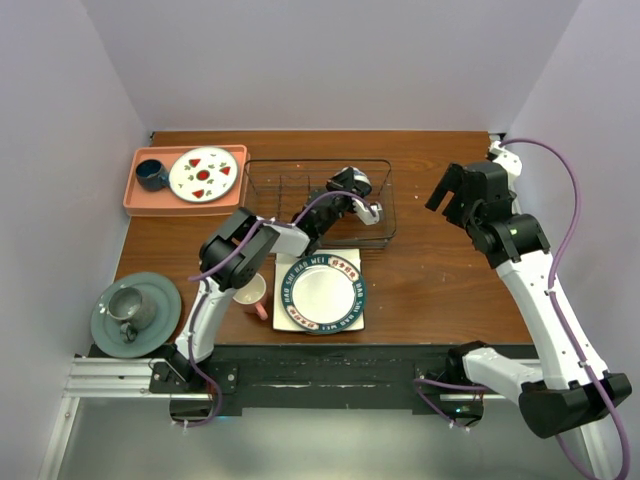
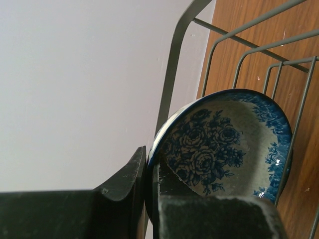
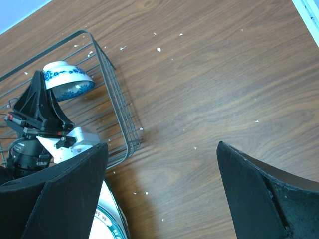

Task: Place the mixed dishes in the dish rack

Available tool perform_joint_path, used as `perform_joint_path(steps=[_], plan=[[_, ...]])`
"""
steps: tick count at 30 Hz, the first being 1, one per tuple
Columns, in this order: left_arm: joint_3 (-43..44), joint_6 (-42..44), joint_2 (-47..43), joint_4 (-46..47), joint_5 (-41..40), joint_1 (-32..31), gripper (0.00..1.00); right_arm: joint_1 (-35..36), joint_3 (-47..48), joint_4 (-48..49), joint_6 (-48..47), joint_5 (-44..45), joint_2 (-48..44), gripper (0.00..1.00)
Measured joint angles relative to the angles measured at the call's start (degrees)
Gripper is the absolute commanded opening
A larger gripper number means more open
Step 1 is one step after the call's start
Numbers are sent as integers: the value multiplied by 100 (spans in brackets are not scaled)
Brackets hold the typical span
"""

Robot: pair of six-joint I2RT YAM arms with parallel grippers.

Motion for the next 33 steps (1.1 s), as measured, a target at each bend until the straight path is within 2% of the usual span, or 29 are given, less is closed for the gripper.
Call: perform_joint_path(steps=[11,17,20,21,29,33], plan=[[0,-7,-39,-107,28,0,0,-28,-2,33,0,-13,9,94],[-9,-48,-153,-350,68,13,10,-31,-39,48,-2,-11,-22,94],[-26,-111,-258,-566,107,9,18,-33,-44,55,-2,-13,-46,94],[-42,-151,-304,-638,114,9,23,-33,-44,55,-2,-11,-57,94],[-168,-363,-498,-1029,168,-79,36,-66,-61,59,-20,-7,-160,94],[-243,-422,-501,-1086,168,-131,45,-70,-72,61,-24,-4,-181,94]])
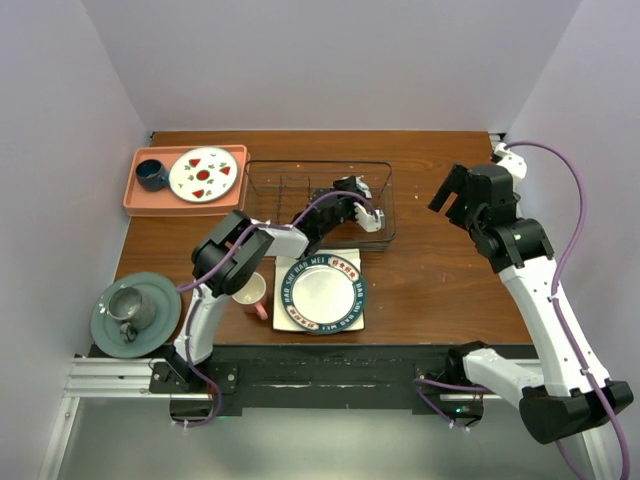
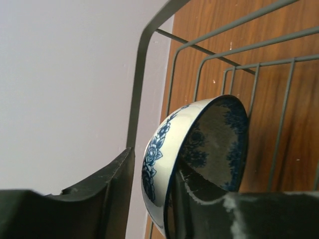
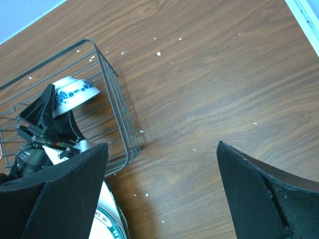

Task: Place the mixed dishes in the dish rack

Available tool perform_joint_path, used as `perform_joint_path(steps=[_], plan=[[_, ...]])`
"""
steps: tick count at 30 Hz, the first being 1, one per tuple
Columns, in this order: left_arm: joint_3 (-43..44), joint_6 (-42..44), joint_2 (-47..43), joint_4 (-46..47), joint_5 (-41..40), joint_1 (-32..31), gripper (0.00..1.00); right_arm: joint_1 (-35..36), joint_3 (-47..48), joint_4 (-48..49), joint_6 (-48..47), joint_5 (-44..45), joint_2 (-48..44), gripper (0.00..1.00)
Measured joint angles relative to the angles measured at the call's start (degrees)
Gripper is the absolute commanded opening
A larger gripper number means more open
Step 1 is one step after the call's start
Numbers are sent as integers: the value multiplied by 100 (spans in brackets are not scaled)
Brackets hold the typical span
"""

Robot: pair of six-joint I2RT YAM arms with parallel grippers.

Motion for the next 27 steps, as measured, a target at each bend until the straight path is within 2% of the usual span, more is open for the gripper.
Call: perform_joint_path(steps=[2,5,6,9,11,17,27], plan=[[-24,-70,-4,-46,-7,-17,53,0,-24,4,0,2,0,93],[-107,-186,-94,-129,-31,-28,71,-2,-81,2,0,0,0,93],[-116,-195,-114,-157,-28,-28,82,-7,-87,-2,0,0,0,93],[-168,-313,-249,-245,-50,-52,97,-20,-90,9,0,0,0,93],[-199,-402,-372,-315,-68,-59,100,-28,-90,11,0,0,0,93],[-199,-693,-649,-675,-70,-68,100,-37,-92,22,0,-4,-2,93],[79,-1541,-1239,-2531,323,-98,100,-37,-120,37,2,-9,-87,93]])
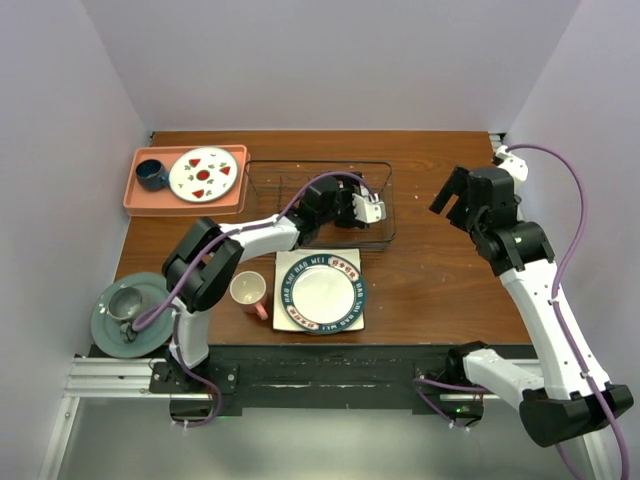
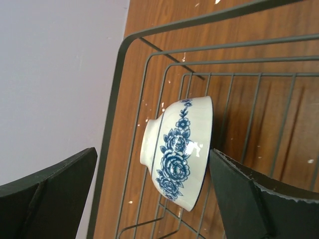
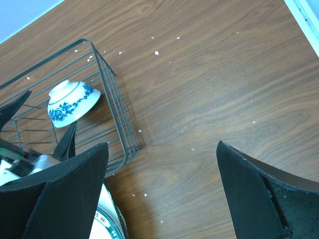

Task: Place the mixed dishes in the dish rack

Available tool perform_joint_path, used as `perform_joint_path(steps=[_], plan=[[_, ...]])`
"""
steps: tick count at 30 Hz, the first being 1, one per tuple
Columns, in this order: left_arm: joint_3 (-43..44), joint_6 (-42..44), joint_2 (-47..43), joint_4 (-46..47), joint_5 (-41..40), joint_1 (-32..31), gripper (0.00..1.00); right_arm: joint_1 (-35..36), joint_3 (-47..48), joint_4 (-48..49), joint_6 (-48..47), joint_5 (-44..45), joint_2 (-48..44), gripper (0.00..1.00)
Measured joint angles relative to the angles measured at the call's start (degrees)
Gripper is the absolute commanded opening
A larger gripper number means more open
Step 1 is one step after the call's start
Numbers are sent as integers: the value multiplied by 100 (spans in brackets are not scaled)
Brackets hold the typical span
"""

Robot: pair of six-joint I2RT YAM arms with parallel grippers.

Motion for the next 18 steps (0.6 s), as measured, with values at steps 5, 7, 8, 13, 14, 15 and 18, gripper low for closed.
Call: perform_joint_path(steps=[5,7,8,13,14,15,18], plan=[[13,-330,-236,-431,227,0,100,0,-17,7,2,-20,-13,93],[24,-463,-321,-610,326,0,100,0,-26,4,4,-28,-15,93],[28,-511,-354,-660,365,0,100,0,-28,4,2,-44,-15,93],[46,-920,-540,-848,577,0,100,0,-35,7,0,-160,-52,94],[46,-1064,-590,-866,599,0,100,0,-35,4,-13,-197,-70,94],[39,-1224,-647,-863,595,0,100,0,-37,11,-33,-247,-92,95],[-48,-1843,-909,-730,476,0,100,0,-37,48,-136,-461,-111,99]])
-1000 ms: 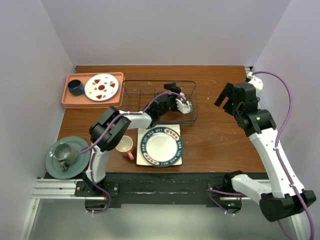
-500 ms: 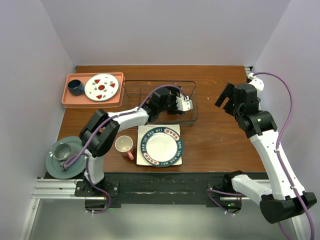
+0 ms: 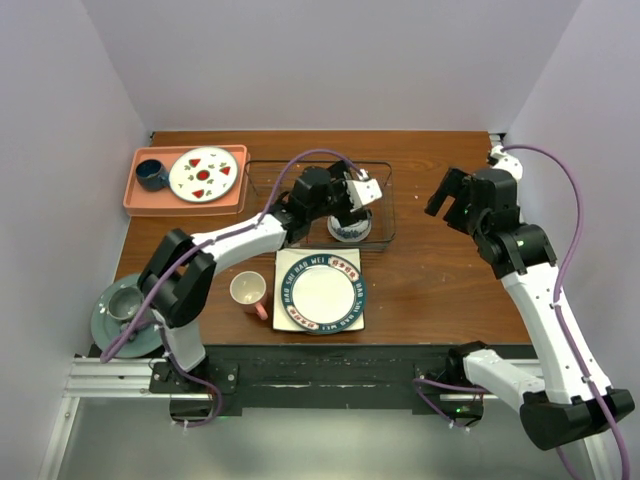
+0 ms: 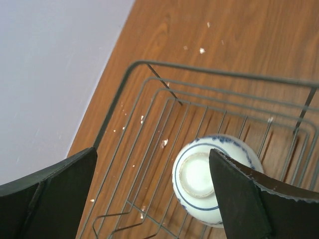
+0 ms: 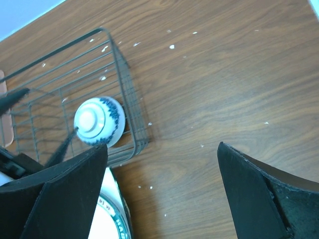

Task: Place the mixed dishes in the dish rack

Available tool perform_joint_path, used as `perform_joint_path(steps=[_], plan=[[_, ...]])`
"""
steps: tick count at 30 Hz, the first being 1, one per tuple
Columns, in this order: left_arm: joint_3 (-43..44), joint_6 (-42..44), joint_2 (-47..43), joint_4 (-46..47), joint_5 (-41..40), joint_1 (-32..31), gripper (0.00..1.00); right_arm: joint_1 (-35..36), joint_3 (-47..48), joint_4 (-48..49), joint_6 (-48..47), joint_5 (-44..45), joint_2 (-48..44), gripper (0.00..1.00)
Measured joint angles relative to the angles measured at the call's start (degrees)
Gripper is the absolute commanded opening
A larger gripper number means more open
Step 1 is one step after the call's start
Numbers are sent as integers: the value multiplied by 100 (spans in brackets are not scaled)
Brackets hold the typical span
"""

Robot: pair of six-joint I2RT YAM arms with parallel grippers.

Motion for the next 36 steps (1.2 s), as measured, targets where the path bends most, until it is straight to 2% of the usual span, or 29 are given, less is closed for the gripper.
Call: perform_joint_path(steps=[8,13,21,26,31,36], plan=[[-136,-2179,-1025,20,-1115,0,100,0,-341,398,-505,-1528,96,99],[-551,-3403,-2122,-221,-1864,136,100,0,-977,778,-647,-2734,83,99],[-1298,-4516,-3604,-1029,-2022,577,100,103,-2186,1523,-507,-4081,-26,94],[-1709,-4999,-4216,-1812,-2124,566,100,608,-2490,1803,-350,-4205,22,92],[-2013,-5635,-4503,-2767,-2583,590,95,1191,-2452,2024,-254,-4085,262,90],[-2402,-6489,-4793,-3954,-3112,741,91,1294,-2343,2009,-179,-3742,562,90]])
